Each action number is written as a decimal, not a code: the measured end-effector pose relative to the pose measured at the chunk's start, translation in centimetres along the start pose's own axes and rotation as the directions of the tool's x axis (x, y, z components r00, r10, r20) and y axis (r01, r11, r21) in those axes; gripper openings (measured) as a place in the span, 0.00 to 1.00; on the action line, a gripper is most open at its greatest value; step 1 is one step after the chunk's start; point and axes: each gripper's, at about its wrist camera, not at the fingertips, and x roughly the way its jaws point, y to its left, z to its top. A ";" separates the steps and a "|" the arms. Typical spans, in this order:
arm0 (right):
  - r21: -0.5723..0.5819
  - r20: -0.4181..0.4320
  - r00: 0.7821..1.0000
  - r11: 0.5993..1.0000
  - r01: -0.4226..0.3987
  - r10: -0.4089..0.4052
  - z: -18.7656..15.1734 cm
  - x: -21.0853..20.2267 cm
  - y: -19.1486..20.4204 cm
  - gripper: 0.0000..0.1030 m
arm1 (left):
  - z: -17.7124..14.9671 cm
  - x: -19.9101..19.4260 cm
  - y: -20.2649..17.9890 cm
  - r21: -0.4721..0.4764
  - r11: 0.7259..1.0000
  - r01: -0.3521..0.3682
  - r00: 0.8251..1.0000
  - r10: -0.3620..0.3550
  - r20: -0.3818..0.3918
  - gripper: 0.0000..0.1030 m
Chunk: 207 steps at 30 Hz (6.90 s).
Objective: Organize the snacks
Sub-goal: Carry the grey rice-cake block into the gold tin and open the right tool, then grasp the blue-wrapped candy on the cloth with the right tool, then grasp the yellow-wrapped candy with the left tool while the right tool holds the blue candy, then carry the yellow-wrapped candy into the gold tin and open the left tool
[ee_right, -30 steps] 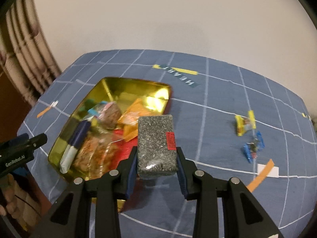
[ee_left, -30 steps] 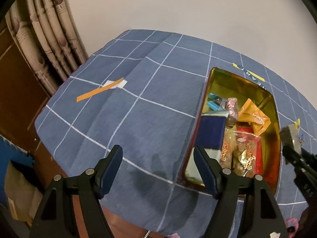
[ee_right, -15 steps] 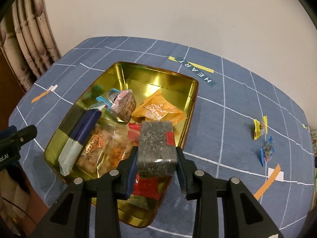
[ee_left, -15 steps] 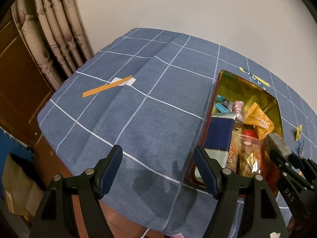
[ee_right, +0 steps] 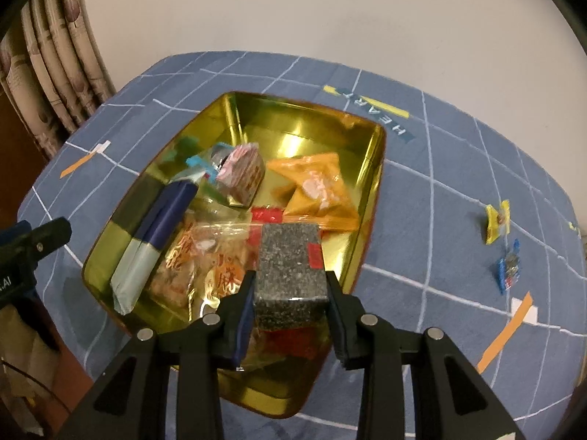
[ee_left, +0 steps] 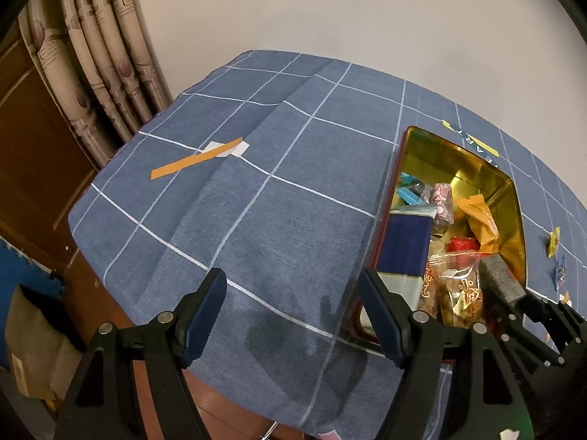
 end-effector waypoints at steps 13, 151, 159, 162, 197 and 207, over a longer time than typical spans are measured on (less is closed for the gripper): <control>-0.028 -0.009 1.000 0.999 -0.025 0.025 -0.1 0.1 0.3 0.35 | 0.0 0.0 -0.1 0.005 1.000 -0.005 1.000 0.005 -0.004 0.70; 0.308 0.097 0.946 0.913 0.267 -0.309 -6.7 1.9 -35.3 0.32 | 0.1 6.3 -44.0 0.743 0.585 0.325 0.942 -0.267 -0.203 0.54; 0.312 0.098 0.948 0.914 0.260 -0.303 -6.8 1.9 -35.4 0.32 | 0.0 7.0 -42.7 0.689 0.623 0.371 0.928 -0.285 -0.242 0.34; 0.312 0.099 0.949 0.915 0.257 -0.300 -6.7 1.9 -35.4 0.32 | -0.3 6.8 -42.1 0.679 0.633 0.372 0.927 -0.286 -0.242 0.33; 0.301 0.097 0.946 0.916 0.267 -0.308 -6.7 1.9 -35.3 0.32 | -1.7 -0.4 -32.7 0.527 0.771 0.358 0.933 -0.281 -0.224 0.32; 0.298 0.097 0.946 0.916 0.268 -0.308 -6.7 1.9 -35.4 0.32 | 0.0 -2.6 -28.4 0.481 0.813 0.327 0.945 -0.277 -0.173 0.32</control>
